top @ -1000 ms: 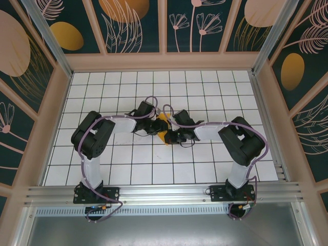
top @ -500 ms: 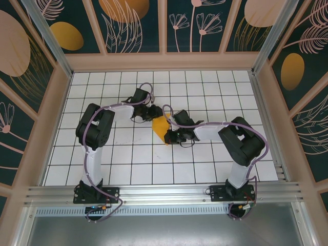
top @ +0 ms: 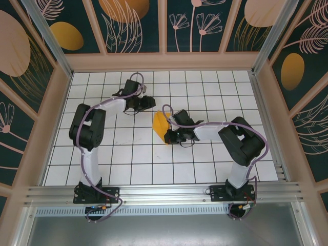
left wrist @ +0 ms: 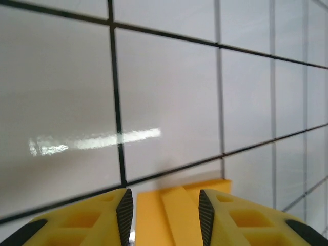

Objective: Fold a paper plane with a square sheet of paper (fold left side to right side)
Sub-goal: Fourth fold the wing at the center of the table.

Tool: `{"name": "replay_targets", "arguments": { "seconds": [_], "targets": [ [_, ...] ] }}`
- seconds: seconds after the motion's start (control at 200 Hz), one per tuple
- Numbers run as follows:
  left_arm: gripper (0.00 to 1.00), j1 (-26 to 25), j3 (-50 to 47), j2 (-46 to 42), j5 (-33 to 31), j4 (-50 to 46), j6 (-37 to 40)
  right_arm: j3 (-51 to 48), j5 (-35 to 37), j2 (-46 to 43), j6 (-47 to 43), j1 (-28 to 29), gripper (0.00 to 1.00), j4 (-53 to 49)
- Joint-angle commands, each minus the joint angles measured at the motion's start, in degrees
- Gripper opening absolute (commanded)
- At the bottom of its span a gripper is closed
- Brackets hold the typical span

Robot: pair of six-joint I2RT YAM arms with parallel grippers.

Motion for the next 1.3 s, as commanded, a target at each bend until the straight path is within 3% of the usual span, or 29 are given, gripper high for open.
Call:
{"name": "replay_targets", "arguments": {
  "seconds": [0.0,0.145,0.345,0.586,0.866,1.296],
  "targets": [
    [0.40,-0.83,-5.33,-7.62,2.39,2.44,1.29,-2.33,4.65,2.03,-1.62,-0.50,0.00,-11.48],
    [0.39,-3.79,-9.46,-9.56,6.24,4.55,0.93,-1.90,4.70,1.49,-2.55,-0.96,0.00,-11.96],
    [0.39,-7.76,-6.43,-2.49,7.09,6.75,-0.48,-1.43,3.88,1.24,-3.72,-1.08,0.00,-12.61],
    [0.38,-7.79,-1.18,5.94,4.91,5.79,-0.02,-1.79,2.81,-0.36,-3.73,-1.07,0.00,-12.19],
    [0.36,-7.81,-5.52,6.84,3.75,7.48,-0.24,1.56,-2.23,-5.88,-1.25,-2.39,0.00,-10.48],
    [0.36,-7.81,-7.23,6.09,3.60,8.85,-0.83,9.08,-1.03,2.49,1.81,-2.92,0.00,-1.51]
  ]
}}
